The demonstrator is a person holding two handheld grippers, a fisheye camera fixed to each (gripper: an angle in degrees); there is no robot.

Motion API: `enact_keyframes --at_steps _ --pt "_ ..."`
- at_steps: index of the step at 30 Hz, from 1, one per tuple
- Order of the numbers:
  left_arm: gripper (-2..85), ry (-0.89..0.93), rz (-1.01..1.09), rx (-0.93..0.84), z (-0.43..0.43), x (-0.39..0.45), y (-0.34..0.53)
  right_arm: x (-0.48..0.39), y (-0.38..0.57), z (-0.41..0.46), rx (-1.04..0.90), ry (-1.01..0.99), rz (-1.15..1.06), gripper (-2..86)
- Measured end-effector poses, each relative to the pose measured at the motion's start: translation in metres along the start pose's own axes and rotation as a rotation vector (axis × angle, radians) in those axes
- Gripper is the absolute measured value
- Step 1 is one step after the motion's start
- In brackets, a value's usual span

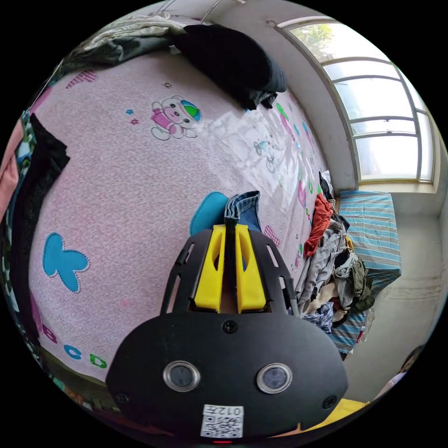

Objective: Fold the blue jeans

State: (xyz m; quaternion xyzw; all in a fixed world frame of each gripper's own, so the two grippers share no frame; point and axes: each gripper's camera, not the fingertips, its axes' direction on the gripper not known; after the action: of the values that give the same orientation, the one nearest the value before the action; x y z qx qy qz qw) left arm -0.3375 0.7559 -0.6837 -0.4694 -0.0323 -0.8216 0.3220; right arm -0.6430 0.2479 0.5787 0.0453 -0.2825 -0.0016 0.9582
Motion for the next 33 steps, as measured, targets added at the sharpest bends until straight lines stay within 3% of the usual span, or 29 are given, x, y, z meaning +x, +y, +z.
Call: enact_keyframes --at_steps 4,19,24,29,33 --pt "1.8 0.013 -0.062 0.015 -0.014 -0.04 0.016 -0.053 0.011 0.004 -0.042 0.062 -0.211 6.6" --pt "2.1 0.071 -0.013 -0.009 -0.018 -0.09 0.032 -0.112 0.061 0.015 -0.152 0.384 -0.425 2.8" --pt "2.2 0.1 0.005 0.028 -0.029 -0.111 0.044 -0.105 0.071 -0.031 -0.087 0.331 -0.414 1.7" --pt "2.3 0.145 -0.078 0.059 -0.029 -0.152 0.065 -0.115 0.071 -0.001 -0.218 0.299 -0.438 1.7" --pt "2.2 0.206 -0.096 0.101 -0.032 -0.172 0.079 -0.114 0.079 -0.026 -0.203 0.3 -0.492 1.6"
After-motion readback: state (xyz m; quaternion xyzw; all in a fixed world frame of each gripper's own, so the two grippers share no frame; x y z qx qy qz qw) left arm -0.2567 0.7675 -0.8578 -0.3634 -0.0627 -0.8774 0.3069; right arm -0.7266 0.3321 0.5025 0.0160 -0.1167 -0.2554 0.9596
